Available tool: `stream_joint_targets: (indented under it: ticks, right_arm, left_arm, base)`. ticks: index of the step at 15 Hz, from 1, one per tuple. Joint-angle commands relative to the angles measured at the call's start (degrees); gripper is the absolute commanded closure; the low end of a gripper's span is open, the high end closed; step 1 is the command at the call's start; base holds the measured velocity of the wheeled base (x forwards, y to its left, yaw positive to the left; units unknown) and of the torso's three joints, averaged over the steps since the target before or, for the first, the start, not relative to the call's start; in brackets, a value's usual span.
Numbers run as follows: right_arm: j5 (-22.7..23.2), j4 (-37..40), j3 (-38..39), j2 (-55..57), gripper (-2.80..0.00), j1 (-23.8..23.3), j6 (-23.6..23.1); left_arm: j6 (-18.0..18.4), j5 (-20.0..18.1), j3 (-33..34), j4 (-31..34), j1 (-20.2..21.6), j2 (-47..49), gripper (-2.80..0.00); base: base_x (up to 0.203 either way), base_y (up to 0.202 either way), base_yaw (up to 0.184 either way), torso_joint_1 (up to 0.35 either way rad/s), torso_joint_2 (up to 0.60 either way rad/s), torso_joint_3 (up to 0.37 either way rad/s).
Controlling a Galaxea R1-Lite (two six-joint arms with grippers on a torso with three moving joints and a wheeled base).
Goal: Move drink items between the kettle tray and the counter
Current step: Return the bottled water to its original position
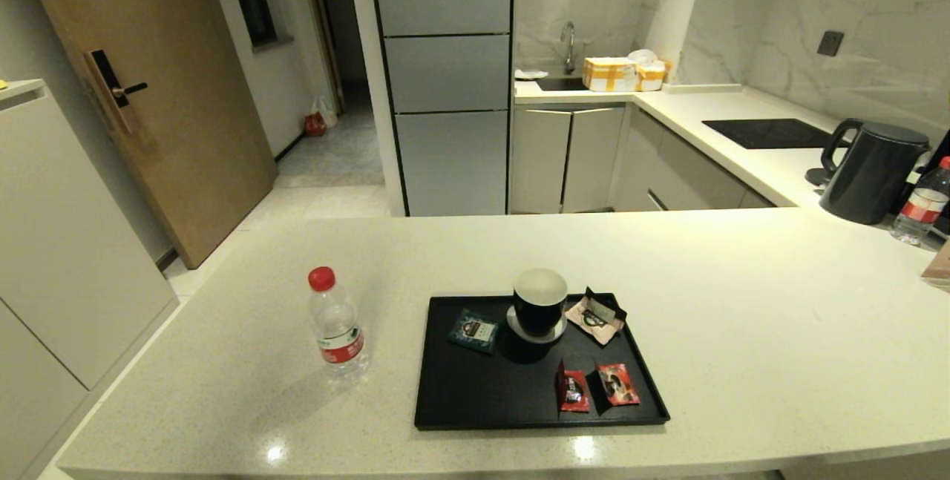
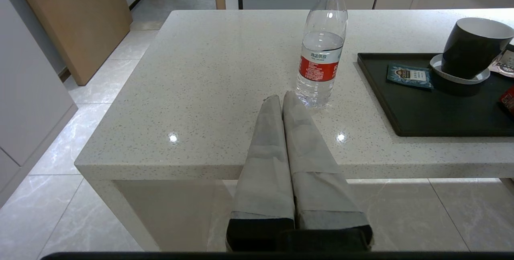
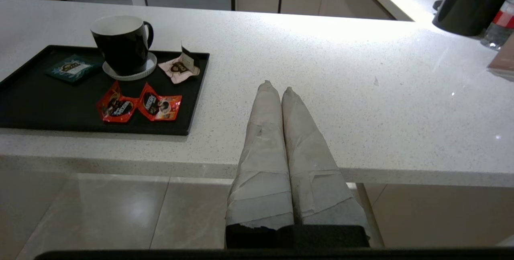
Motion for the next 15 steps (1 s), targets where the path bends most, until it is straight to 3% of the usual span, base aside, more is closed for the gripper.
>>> stream_joint_targets:
  ticks: [1,3,11,13,15]
  right_arm:
    - [0.1,-0.3,0.7,0.1,0.0,0.0,0.7]
    - [-0.2,0.8,0.9,0.1,0.0,0.0,4.1]
    - [-0.5,0.7,0.9,0.1,0.0,0.0,4.6]
    - [-0.5,0.7,0.9,0.1,0.0,0.0,4.7]
    - [-0.5,0.7,0.9,0.1,0.0,0.0,4.7]
  left_arm:
    - [0.0,0.1,0.1,0.0,0.0,0.0,0.0]
    - [0.0,0.0,0.1,0.0,0.0,0.0,0.0]
    - [1.4,0.0,-1.1,1.6,0.0,0.2,0.0]
    - [1.4,-0.2,-6.1,4.0,0.0,1.7,0.0]
    - [1.4,-0.3,-15.3,10.3,0.0,8.1,0.0]
  base:
    - [0.0,0.0,0.0,0.0,0.0,0.0]
    - [0.0,0.0,0.0,0.0,0.0,0.0]
    - [0.0,0.0,0.0,0.0,0.0,0.0]
    - [0.0,0.0,0.0,0.0,0.0,0.0]
    - [0.0,0.0,0.0,0.0,0.0,0.0]
